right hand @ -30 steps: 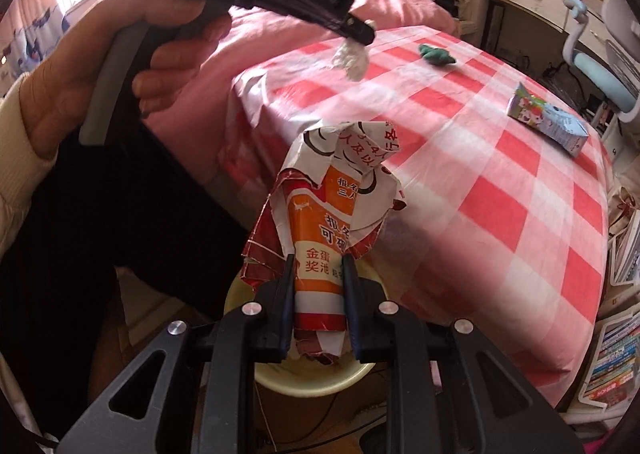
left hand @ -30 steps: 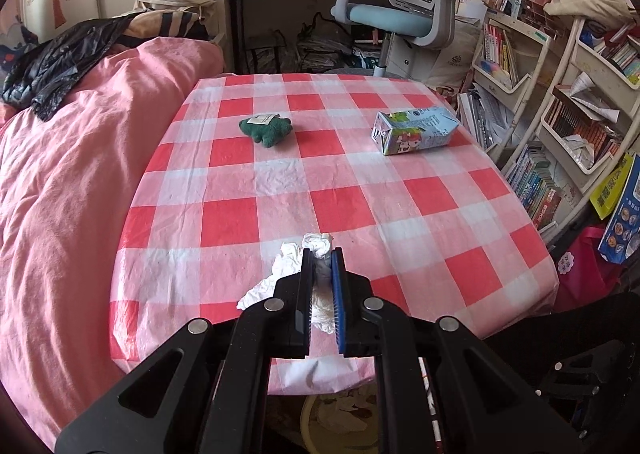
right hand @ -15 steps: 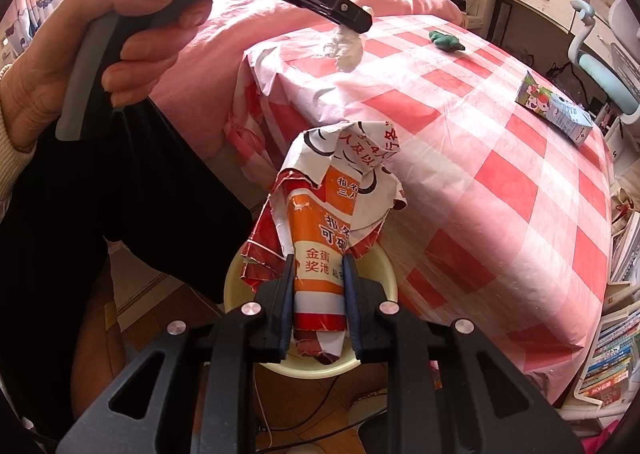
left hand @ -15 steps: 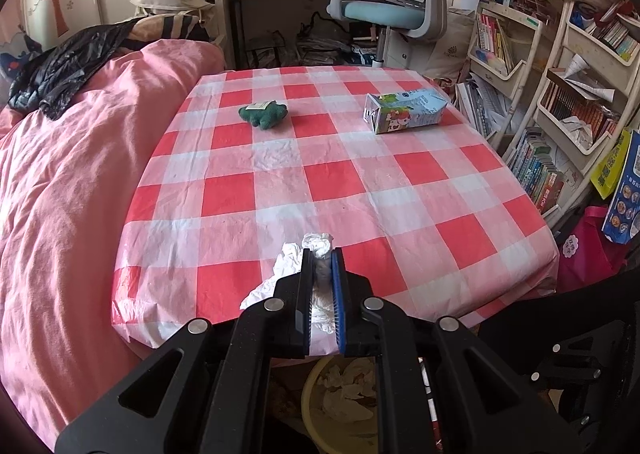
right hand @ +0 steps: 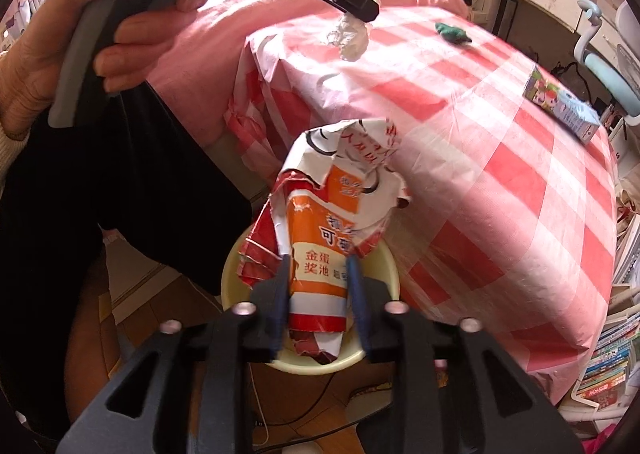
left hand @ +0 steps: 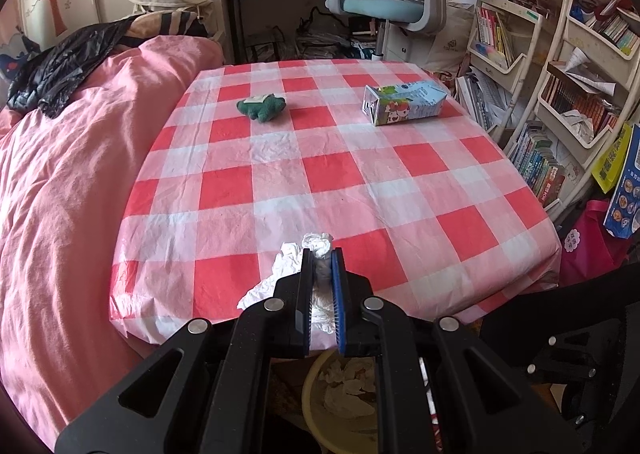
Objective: Collect trash
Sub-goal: 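Carry the foil and snack packet over the yellow bin and open both tools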
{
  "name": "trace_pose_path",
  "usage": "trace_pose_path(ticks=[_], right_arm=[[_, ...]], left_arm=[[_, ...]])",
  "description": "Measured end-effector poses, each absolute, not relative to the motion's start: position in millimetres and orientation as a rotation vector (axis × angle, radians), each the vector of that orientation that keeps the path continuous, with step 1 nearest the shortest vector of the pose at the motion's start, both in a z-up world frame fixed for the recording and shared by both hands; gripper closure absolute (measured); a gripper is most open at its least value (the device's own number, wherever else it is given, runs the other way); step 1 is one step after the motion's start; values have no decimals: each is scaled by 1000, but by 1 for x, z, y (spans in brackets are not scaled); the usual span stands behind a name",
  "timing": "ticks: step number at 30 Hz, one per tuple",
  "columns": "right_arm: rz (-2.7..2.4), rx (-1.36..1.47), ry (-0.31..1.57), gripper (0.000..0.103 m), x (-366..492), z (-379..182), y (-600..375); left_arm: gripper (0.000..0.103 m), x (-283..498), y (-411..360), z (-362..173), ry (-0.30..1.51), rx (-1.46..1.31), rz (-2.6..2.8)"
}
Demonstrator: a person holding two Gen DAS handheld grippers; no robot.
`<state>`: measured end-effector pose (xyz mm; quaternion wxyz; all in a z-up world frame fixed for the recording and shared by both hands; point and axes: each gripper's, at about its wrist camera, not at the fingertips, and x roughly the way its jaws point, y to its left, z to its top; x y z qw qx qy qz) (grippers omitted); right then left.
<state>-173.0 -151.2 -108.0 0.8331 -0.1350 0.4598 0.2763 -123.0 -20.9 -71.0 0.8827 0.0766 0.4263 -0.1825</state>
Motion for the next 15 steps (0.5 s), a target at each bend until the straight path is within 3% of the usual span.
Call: trace_pose_path(ticks=[4, 6, 10, 15], right_arm=[[561, -291, 970, 48, -173, -107, -154], [535, -270, 945, 43, -173, -101, -160], [493, -243, 905, 37, -173, -93, -170], [466, -271, 839, 29, -176, -79, -175]], left_arm=[[93, -134, -24, -98, 1054, 108, -455], [87, -142, -28, -112, 1120, 117, -476], [66, -153, -30, -110, 1064, 182, -429], [55, -154, -26, -87, 923, 179, -353]])
